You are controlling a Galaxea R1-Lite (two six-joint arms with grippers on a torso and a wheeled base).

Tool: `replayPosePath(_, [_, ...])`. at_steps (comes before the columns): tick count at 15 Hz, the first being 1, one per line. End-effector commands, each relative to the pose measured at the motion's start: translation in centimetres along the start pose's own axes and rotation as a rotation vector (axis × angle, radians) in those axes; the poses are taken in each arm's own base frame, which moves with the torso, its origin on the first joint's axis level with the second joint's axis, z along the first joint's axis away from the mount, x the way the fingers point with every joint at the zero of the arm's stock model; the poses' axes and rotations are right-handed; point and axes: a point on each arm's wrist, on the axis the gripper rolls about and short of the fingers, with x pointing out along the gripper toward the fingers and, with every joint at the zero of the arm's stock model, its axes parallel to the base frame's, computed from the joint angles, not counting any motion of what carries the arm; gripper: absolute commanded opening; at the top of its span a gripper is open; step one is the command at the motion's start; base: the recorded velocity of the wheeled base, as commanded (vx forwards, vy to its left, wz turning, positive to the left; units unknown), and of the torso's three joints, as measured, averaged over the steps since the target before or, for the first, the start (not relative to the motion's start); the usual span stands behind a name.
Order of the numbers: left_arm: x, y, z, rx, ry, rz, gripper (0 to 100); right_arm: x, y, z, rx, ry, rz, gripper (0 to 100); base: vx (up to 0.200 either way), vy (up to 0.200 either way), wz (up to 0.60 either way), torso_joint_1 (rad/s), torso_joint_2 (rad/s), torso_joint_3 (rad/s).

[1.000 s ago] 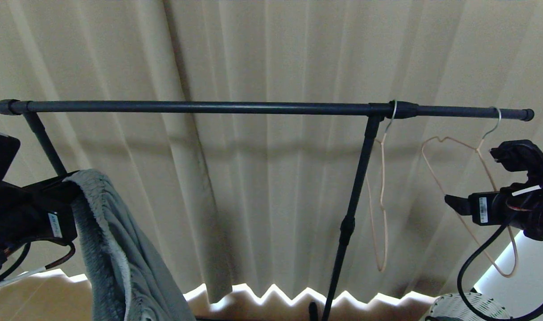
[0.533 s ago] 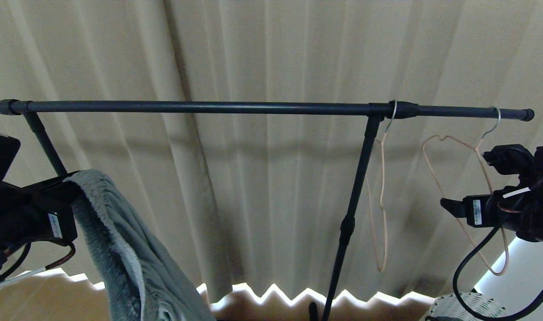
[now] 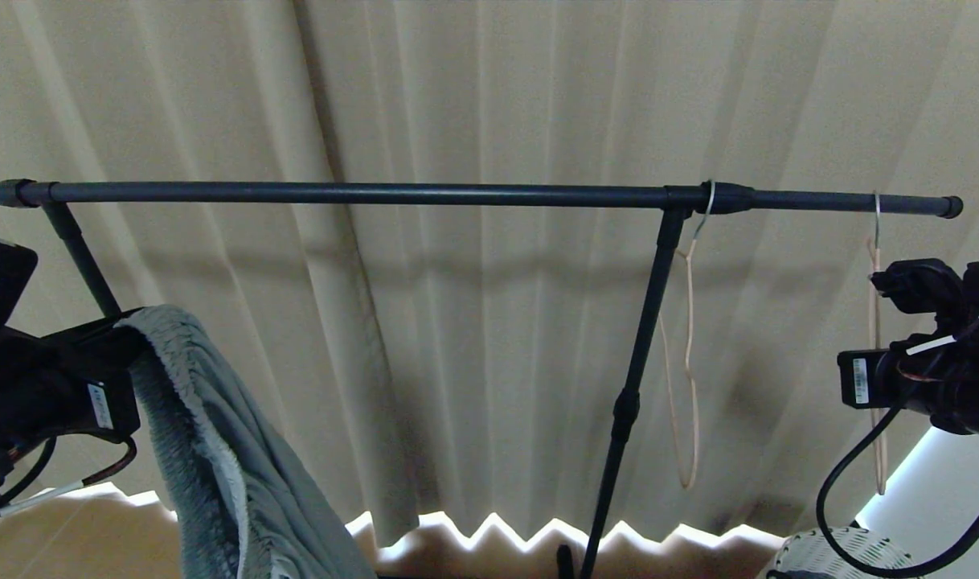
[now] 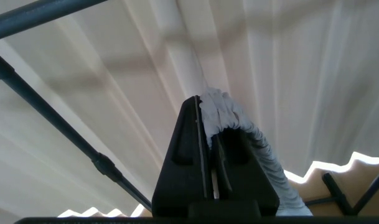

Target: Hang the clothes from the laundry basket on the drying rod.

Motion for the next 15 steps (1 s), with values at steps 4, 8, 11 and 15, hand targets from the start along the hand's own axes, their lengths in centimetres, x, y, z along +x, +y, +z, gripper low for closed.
replayPosePath(4, [0.1,0.0,0.0,0.000,0.003,0.000,0,-0.1,0.0,0.1,0.001,-0.010,-0.001,0,0.000,0.000,0.00,0.000,0.00,0.000])
replayPosePath(8, [0.1,0.0,0.0,0.000,0.003,0.000,0,-1.0,-0.2,0.7,0.006,-0.091,0.026,0,0.000,0.000,0.00,0.000,0.00,0.000])
replayPosePath(11, [0.1,0.0,0.0,0.000,0.002,0.000,0,-2.4,-0.5,1.0,-0.039,-0.136,0.205,0,0.000,0.000,0.00,0.000,0.00,0.000])
replayPosePath(15, [0.0,0.0,0.0,0.000,-0.001,0.002,0,-3.1,-0.4,1.1,-0.035,-0.160,0.342,0,0.000,0.000,0.00,0.000,0.00,0.000])
